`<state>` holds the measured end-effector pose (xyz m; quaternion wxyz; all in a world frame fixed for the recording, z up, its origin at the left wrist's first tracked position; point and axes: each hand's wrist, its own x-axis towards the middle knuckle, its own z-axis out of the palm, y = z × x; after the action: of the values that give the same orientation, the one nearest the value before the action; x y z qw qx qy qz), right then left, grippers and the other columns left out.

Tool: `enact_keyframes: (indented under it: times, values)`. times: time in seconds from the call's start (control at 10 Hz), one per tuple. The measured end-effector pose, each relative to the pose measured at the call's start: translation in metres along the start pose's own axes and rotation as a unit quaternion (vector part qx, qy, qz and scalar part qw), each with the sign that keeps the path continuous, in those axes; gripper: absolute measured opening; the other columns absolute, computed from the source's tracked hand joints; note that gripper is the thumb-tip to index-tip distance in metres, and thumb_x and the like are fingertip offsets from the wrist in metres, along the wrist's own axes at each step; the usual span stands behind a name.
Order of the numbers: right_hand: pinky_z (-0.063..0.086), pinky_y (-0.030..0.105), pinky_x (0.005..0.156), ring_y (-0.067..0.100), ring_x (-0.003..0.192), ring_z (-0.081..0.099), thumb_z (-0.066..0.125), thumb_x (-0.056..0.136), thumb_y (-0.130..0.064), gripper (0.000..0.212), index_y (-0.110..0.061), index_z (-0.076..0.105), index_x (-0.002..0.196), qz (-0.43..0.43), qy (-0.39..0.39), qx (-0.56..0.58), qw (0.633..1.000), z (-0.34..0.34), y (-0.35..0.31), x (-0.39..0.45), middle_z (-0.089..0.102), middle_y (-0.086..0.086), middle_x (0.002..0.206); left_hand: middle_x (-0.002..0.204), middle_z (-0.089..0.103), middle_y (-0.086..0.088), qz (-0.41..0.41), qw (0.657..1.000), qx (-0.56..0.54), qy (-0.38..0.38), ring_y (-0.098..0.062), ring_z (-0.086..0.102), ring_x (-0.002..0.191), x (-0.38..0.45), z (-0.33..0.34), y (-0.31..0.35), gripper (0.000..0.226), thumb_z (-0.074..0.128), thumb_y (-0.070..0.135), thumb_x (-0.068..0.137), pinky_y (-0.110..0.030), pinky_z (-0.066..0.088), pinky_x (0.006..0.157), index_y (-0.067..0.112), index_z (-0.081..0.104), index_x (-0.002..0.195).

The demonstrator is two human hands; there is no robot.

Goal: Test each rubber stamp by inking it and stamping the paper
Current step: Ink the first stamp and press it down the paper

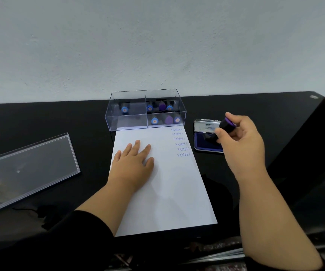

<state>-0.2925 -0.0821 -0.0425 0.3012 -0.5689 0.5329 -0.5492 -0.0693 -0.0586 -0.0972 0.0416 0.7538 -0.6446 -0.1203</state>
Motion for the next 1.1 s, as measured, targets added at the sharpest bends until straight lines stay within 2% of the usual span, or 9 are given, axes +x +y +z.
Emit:
enact_keyframes:
  times: [0.4, 0.8, 1.1]
  values:
    - [0.053, 0.027, 0.082, 0.008, 0.087, 0.065, 0.064, 0.087, -0.015, 0.033, -0.04, 0.052, 0.105, 0.013, -0.001, -0.008, 1.0, 0.0, 0.005, -0.001, 0.064, -0.012, 0.088, 0.16, -0.005, 0.008, -0.003, 1.0, -0.006, 0.007, -0.012, -0.005, 0.147, 0.0, 0.001, 0.001, 0.051, 0.019, 0.044, 0.101, -0.034, -0.004, 0.118, 0.039, 0.008, 0.151]
    - [0.053, 0.028, 0.082, 0.011, 0.087, 0.065, 0.064, 0.088, -0.016, 0.032, -0.036, 0.054, 0.111, 0.022, -0.015, -0.018, 0.999, 0.0, 0.01, 0.002, 0.063, -0.009, 0.088, 0.16, -0.004, 0.008, -0.005, 1.0, 0.0, 0.006, -0.013, -0.005, 0.147, 0.0, 0.001, 0.001, 0.051, 0.019, 0.045, 0.101, -0.034, -0.004, 0.117, 0.039, 0.008, 0.151]
    - [0.054, 0.035, 0.084, 0.011, 0.088, 0.065, 0.064, 0.087, -0.017, 0.033, -0.035, 0.054, 0.113, 0.025, -0.012, -0.03, 0.999, 0.0, 0.012, 0.004, 0.064, -0.01, 0.09, 0.16, -0.003, 0.008, -0.006, 1.0, -0.004, 0.012, -0.012, -0.004, 0.147, 0.0, 0.002, 0.001, 0.05, 0.02, 0.044, 0.101, -0.034, -0.003, 0.117, 0.04, 0.01, 0.15]
